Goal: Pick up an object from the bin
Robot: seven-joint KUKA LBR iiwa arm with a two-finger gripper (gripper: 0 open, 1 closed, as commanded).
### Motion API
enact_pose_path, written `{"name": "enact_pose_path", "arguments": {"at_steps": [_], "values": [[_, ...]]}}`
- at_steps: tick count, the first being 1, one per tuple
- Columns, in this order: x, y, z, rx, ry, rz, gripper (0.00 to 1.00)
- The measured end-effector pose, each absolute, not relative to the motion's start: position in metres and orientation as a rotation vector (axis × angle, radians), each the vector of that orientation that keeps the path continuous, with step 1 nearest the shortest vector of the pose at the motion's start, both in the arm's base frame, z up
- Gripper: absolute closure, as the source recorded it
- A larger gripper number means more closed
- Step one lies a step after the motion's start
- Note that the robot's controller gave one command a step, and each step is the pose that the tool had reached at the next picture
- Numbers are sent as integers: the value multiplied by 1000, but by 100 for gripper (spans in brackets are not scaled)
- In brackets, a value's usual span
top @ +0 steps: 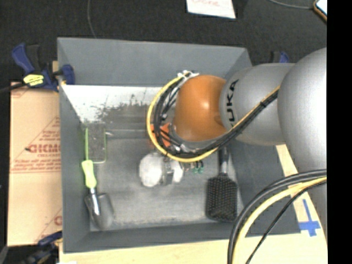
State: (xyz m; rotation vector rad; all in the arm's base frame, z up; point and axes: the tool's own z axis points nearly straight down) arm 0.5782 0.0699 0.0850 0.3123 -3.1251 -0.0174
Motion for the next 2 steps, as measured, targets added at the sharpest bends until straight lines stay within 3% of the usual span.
{"name": "enact_pose_path", "arguments": {"at_steps": [1,2], "values": [[581,69,119,310,-3133,-14,100],[582,69,135,307,-3139,-14,100]]}}
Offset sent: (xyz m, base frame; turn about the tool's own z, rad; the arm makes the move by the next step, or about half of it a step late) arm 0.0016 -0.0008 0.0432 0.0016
